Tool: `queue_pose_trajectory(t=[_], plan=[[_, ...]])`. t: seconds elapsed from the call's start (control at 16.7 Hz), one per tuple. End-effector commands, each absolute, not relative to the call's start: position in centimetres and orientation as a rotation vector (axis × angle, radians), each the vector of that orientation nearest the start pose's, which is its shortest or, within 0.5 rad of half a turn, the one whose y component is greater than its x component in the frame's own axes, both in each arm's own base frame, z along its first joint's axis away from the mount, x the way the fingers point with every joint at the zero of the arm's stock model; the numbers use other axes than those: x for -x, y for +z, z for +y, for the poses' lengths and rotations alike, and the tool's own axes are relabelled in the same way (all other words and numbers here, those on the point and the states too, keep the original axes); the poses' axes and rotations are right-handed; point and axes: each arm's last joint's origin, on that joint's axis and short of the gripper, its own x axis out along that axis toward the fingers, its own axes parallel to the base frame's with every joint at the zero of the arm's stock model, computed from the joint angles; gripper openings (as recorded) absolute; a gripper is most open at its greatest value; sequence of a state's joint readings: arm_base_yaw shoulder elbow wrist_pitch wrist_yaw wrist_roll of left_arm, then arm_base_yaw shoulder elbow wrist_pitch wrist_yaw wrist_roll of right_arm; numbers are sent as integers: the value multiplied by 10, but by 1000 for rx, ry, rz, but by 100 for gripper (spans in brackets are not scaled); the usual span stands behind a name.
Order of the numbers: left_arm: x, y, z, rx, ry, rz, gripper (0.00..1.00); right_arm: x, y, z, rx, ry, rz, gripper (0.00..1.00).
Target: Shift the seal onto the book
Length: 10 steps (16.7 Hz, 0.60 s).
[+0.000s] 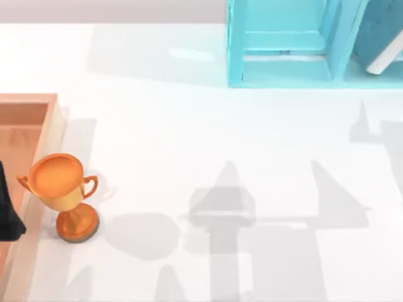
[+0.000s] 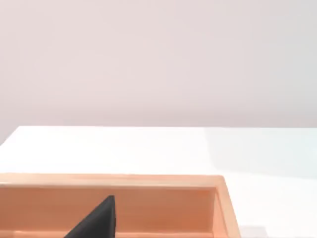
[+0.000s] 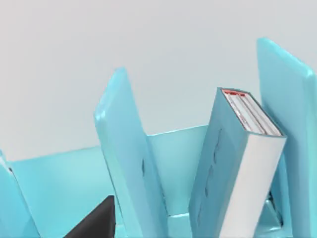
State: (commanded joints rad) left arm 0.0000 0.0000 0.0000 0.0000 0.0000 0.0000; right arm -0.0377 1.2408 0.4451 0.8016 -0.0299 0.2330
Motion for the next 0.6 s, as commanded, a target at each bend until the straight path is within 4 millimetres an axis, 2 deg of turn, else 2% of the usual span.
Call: queue_pose_trajectory(t=[0.18,0.3,0.42,0.6], plan=[[-106,160,-1,0,0,0,100,-303,184,-12,-273,3,21,100],[-106,160,-1,0,0,0,100,-329,156,-14,-307,3,30,100],[-106,160,-1,0,0,0,100,-349,129,-16,-338,4,32,100],[-106,160,-1,0,0,0,100,-366,94,-19,-374,6,29,100]])
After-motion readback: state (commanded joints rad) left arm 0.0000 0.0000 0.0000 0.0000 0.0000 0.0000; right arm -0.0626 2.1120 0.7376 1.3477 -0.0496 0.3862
